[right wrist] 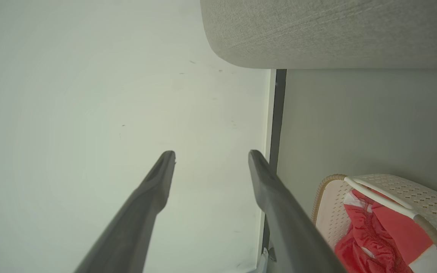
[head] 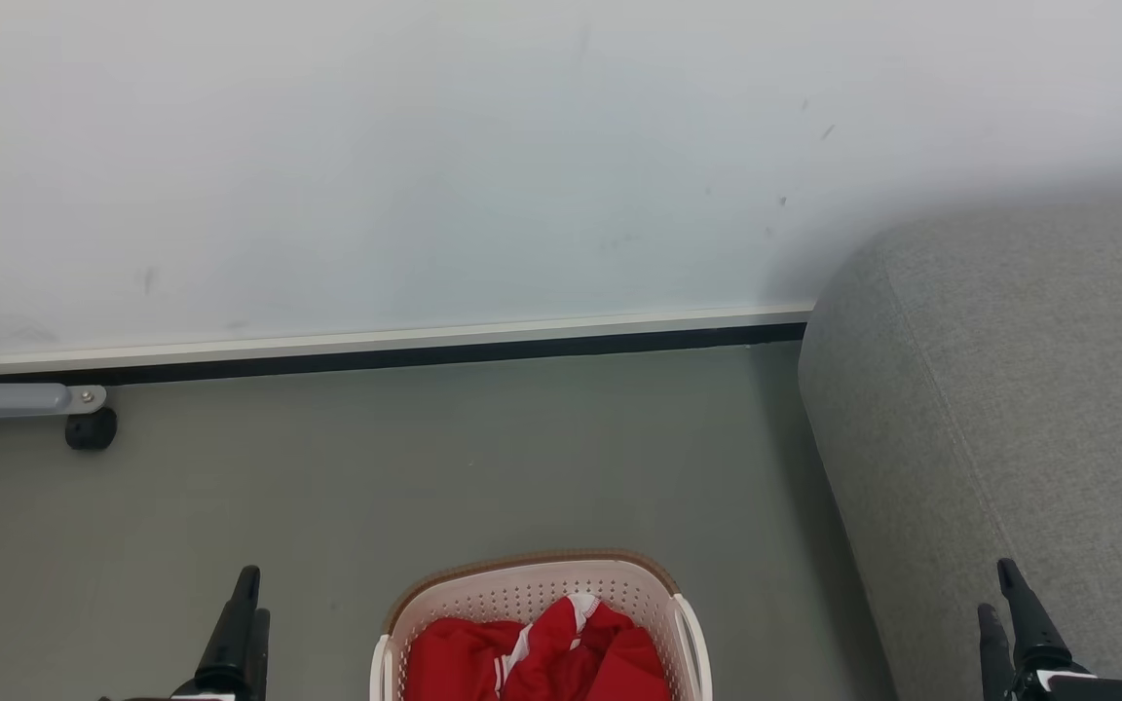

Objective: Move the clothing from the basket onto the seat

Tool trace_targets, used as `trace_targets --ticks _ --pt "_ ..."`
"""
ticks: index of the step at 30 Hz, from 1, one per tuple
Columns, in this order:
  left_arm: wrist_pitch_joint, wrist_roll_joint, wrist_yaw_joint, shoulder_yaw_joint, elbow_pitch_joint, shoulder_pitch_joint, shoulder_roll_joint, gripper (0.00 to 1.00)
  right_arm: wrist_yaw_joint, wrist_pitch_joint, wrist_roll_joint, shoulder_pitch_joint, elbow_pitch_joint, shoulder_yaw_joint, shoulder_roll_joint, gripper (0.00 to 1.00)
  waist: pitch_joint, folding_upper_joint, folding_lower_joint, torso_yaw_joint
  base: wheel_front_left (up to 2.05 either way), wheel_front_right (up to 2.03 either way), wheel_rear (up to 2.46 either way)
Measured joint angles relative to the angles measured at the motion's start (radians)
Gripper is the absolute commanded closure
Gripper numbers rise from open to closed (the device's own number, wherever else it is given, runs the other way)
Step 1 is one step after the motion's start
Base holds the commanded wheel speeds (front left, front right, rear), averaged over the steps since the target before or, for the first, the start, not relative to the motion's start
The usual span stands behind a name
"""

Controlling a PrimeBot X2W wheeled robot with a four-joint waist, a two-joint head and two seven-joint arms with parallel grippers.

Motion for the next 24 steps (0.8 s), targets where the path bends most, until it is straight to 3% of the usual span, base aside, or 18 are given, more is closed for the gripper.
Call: trace_targets --ticks 11,24 --pt "-0.038 0.055 0.006 -0.026 -0.029 0.008 0.001 0.0 -0.012 -0.037 -0.047 0.001 -0.021 0.025 0.0 0.0 -0.011 0.0 0.0 -0.003 0.0 0.0 0.0" --pt "-0.091 0.262 0.05 -0.061 -0.092 0.008 0.008 0.0 -0.064 -0.09 -0.264 0.002 -0.072 0.084 -0.004 0.0 -0.024 0.0 0.0 -0.007 0.0 0.0 0.0"
